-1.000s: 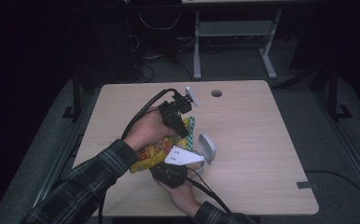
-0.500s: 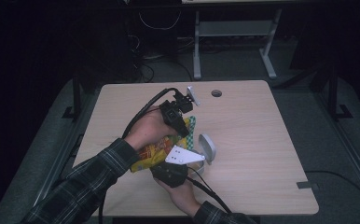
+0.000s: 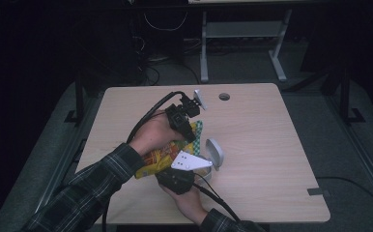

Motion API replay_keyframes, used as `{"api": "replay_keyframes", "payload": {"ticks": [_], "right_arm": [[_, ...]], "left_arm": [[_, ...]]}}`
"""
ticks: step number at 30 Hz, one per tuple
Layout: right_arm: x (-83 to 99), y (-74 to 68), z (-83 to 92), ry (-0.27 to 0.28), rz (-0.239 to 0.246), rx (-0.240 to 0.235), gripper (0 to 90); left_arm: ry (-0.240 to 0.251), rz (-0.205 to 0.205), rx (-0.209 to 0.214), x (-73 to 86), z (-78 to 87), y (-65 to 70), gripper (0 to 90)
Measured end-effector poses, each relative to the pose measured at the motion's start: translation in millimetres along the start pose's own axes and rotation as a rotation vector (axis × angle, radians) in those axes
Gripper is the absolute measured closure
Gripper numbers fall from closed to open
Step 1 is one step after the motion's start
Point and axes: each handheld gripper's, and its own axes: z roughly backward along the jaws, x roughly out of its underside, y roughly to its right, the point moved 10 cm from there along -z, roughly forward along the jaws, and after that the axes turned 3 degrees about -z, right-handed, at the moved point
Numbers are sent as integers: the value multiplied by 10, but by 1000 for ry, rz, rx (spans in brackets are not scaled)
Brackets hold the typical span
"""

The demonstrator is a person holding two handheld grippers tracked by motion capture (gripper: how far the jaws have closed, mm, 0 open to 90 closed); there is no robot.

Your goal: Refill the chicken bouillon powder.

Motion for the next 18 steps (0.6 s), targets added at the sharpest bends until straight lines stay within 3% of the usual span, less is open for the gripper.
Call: {"api": "replay_keyframes", "payload": {"ticks": [13,18], "right_arm": [[-6,-7,1,3,0,3,898],[3,-24,-6,-3,7,-1,898]], "left_arm": [[5,-11,-4,-1,17,9,898],[8,3,-1,19,15,8,899]]}}
